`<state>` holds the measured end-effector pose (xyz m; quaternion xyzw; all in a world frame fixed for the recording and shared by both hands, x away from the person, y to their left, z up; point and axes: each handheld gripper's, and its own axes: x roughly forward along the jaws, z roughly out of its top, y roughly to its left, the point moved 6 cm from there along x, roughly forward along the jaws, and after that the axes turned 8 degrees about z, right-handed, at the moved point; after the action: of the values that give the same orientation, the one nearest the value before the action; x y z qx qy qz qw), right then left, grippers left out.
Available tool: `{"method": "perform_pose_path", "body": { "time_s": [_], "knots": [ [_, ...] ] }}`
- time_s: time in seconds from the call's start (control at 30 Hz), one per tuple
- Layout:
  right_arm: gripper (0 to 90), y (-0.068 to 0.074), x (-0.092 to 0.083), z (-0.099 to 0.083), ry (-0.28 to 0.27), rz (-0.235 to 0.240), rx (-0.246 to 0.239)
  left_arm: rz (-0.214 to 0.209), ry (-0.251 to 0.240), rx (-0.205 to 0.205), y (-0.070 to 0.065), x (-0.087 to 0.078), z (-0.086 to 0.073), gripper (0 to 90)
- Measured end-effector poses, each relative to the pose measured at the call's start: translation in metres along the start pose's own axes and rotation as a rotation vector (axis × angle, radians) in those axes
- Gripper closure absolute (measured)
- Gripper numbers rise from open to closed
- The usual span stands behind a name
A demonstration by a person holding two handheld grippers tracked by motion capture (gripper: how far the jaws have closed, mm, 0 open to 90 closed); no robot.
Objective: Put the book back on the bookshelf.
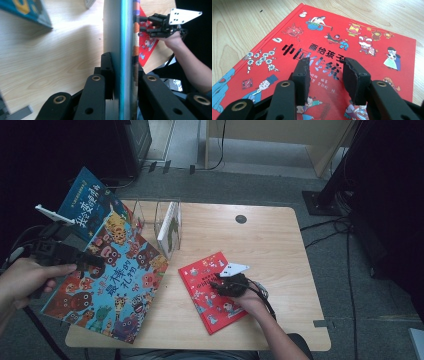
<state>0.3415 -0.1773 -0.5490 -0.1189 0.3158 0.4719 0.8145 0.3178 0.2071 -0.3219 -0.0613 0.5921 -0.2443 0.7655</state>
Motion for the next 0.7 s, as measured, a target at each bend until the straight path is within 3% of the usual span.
{"method": "perform_pose_path", "body": {
  "time_s": [0.33, 0.7],
  "knots": [
    [58.4, 0.001, 0.002, 0.002, 0.001, 0.007, -0.013, 0.054, -0.028, -0.095, 0.036, -0.020, 0.006, 81.1],
    [58.1, 0.000, 0.002, 0.002, 0.002, 0.014, -0.009, 0.118, -0.063, -0.145, 0.052, -0.045, 0.034, 81.1]
  ]
}}
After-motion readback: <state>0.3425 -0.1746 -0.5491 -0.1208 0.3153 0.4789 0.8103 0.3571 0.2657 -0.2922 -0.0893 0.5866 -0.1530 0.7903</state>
